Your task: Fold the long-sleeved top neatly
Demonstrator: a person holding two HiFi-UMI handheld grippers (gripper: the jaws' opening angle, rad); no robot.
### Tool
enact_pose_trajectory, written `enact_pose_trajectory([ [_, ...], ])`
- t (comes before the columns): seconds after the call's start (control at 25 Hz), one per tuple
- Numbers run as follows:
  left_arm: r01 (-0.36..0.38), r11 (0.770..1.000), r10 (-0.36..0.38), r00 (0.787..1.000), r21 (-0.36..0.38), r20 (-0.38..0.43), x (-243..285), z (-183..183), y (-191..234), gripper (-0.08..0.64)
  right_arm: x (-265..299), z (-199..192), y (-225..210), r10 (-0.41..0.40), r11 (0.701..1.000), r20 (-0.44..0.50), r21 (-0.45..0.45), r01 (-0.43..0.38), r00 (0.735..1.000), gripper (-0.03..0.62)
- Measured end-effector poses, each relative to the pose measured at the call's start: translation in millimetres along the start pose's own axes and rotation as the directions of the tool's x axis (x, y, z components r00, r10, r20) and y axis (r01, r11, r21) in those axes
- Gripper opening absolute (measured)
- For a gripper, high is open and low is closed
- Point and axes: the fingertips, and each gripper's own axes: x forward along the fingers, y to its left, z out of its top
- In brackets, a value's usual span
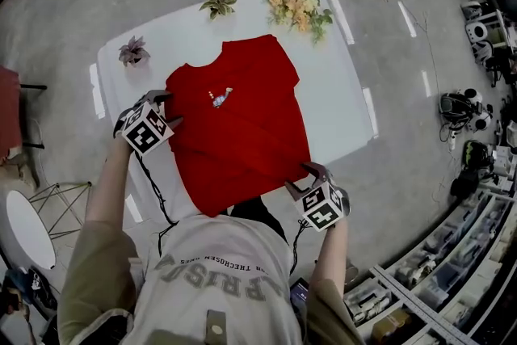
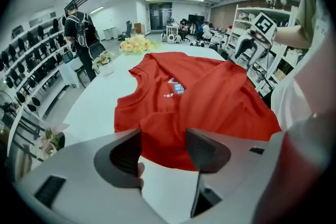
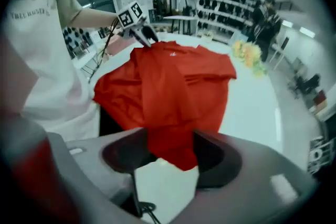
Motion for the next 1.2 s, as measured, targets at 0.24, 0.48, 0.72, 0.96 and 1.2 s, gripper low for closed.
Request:
enact_pose_trajectory([
  [0.24, -0.022, 1.0, 0.021, 0.996, 0.013, 0.082, -22, 36, 11, 0.252, -11, 37, -52, -0.019, 0.965, 0.239, 0.257, -0.045, 0.971, 0.33],
  [0.48, -0.049, 0.997, 0.045, 0.997, -0.059, -0.07, 13, 10, 26, 0.145, 41, 23, -65, 0.001, 0.99, -0.018, 0.141, 0.001, 1.0, 0.04],
  [0.72, -0.252, 0.923, 0.291, 0.952, -0.291, 0.1, -13, 20, 74, 0.049, 17, 74, -86, -0.118, 0.987, 0.137, 0.126, 0.101, 0.984, 0.018],
  [0.96, -0.377, 0.865, 0.406, 0.913, -0.331, 0.022, 0, 5, 81, 0.157, 59, 70, -111, -0.222, 0.97, 0.011, 0.101, 0.22, 0.975, 0.035],
  [1.2, -0.328, 0.747, 0.419, 0.907, -0.578, 0.026, -74, -37, 9, 0.204, 19, 63, -92, -0.107, 0.99, 0.158, 0.109, 0.09, 0.982, 0.273],
])
